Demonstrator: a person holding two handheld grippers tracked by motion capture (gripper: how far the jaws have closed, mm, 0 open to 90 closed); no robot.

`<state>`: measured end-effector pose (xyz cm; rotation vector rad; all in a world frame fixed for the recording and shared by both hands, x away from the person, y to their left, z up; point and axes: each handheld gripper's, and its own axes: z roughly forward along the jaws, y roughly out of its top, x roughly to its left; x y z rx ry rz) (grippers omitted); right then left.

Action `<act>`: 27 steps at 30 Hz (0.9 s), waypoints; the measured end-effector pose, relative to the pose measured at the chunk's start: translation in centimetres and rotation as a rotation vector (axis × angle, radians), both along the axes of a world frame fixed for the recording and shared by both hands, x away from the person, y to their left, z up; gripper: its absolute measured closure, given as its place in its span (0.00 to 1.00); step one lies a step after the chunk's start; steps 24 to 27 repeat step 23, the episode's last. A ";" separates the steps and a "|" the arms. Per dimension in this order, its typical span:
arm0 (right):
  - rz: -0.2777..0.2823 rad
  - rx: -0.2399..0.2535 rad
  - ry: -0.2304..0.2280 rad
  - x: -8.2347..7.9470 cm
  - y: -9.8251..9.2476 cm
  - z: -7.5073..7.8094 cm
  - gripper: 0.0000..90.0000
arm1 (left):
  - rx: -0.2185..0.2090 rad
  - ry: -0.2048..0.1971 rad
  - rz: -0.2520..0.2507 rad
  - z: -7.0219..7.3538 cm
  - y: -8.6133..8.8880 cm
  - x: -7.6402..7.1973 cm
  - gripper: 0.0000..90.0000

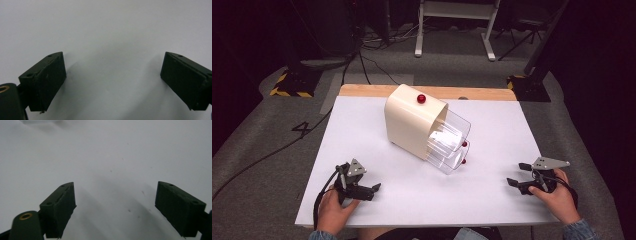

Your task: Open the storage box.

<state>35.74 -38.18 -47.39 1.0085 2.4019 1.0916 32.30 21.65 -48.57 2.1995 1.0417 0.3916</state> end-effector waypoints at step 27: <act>0.000 -0.038 0.015 0.3 -0.4 -0.8 0.16 | 0.009 0.002 -0.004 0.1 0.0 0.1 0.07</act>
